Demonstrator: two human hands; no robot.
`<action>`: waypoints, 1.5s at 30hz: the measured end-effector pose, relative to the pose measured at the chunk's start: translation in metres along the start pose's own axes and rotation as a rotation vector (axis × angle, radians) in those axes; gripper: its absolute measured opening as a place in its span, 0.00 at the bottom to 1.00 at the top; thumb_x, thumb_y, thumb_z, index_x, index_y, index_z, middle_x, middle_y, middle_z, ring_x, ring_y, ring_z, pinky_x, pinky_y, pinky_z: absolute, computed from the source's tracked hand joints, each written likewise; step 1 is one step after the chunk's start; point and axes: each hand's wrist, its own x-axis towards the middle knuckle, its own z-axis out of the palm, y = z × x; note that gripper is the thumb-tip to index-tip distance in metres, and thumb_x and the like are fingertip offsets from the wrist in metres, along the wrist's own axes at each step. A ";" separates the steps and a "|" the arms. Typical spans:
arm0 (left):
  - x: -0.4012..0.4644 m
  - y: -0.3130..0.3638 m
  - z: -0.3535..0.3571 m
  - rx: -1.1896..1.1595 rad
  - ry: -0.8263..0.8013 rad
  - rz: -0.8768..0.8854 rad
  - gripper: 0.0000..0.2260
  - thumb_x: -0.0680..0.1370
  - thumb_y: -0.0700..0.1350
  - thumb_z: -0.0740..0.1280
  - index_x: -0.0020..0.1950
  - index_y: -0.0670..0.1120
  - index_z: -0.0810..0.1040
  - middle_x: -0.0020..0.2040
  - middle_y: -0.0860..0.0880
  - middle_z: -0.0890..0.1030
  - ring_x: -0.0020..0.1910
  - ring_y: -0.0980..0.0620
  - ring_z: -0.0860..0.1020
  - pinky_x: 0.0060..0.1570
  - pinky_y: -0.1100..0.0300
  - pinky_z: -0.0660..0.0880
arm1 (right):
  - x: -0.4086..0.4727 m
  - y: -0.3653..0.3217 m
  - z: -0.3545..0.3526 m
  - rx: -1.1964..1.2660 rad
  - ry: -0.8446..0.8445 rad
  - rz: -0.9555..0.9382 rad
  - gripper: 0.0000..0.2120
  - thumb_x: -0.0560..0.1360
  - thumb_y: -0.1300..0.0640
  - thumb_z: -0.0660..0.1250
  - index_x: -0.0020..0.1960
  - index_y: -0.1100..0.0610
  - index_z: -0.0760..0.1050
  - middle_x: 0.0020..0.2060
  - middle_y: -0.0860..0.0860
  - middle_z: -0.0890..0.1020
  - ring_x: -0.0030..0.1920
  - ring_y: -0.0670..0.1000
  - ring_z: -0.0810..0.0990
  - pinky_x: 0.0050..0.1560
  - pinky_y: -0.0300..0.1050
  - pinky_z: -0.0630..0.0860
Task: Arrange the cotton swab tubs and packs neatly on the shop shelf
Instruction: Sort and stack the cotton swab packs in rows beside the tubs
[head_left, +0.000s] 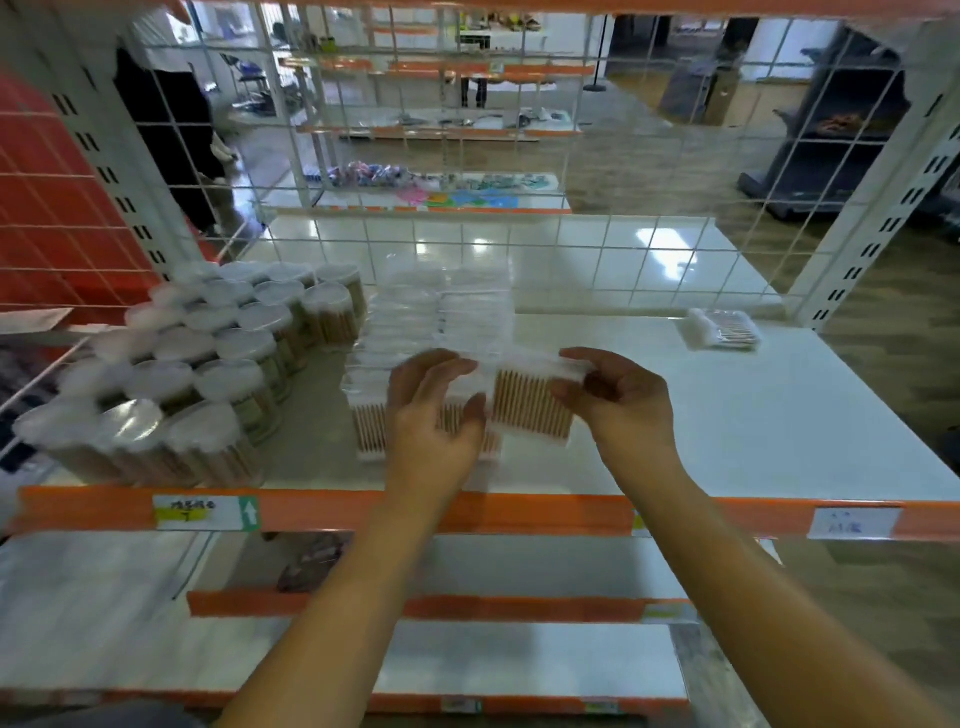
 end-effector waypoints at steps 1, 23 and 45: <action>0.003 -0.008 -0.008 0.053 0.018 0.025 0.13 0.70 0.48 0.65 0.54 0.51 0.76 0.55 0.50 0.74 0.59 0.58 0.67 0.62 0.74 0.60 | -0.002 0.002 0.007 -0.013 -0.021 0.006 0.13 0.70 0.67 0.70 0.47 0.50 0.78 0.39 0.45 0.81 0.37 0.38 0.80 0.39 0.25 0.74; 0.001 -0.064 -0.057 0.247 -0.454 -0.261 0.39 0.71 0.44 0.73 0.70 0.63 0.50 0.77 0.53 0.44 0.73 0.58 0.45 0.67 0.64 0.50 | -0.009 0.055 0.049 -0.763 -0.157 -0.511 0.27 0.67 0.49 0.67 0.64 0.42 0.64 0.68 0.46 0.56 0.69 0.54 0.52 0.66 0.52 0.52; 0.025 -0.039 -0.050 0.386 -0.277 0.001 0.29 0.71 0.54 0.56 0.73 0.54 0.58 0.75 0.49 0.58 0.74 0.52 0.49 0.72 0.42 0.50 | 0.000 0.033 0.057 -1.046 -0.397 -0.457 0.30 0.73 0.48 0.63 0.73 0.50 0.58 0.73 0.53 0.56 0.73 0.55 0.47 0.71 0.54 0.46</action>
